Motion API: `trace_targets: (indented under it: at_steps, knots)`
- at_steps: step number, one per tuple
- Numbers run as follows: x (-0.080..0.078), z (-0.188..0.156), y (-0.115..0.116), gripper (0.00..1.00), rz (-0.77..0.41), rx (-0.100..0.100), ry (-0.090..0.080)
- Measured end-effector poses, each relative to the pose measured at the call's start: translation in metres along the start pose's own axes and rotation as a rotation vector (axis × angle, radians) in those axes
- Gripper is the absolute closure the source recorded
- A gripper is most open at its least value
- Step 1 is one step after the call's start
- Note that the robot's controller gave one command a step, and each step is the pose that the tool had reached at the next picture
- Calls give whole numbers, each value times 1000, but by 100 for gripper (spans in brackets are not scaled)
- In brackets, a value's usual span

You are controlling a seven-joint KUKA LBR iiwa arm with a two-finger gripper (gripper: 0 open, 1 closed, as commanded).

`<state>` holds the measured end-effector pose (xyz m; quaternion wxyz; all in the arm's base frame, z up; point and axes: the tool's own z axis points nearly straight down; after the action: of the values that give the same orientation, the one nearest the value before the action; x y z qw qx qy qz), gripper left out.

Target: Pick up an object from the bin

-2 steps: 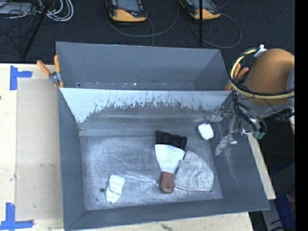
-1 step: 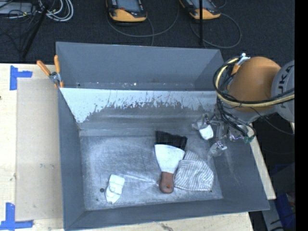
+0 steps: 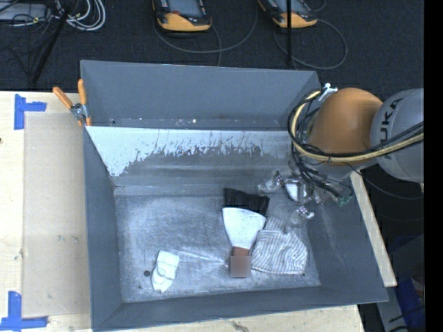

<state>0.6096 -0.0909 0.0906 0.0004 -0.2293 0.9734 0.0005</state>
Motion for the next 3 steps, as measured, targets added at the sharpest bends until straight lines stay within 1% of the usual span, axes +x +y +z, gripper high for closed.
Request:
trace_targets:
  at_steps: [1, 2, 3]
  knots:
    - [-19, -13, 56, 0, 84, -1, 2]
    - [-30, 11, 88, 100, -69, 11, 12]
    - [-30, 12, 89, 100, -69, 11, 10]
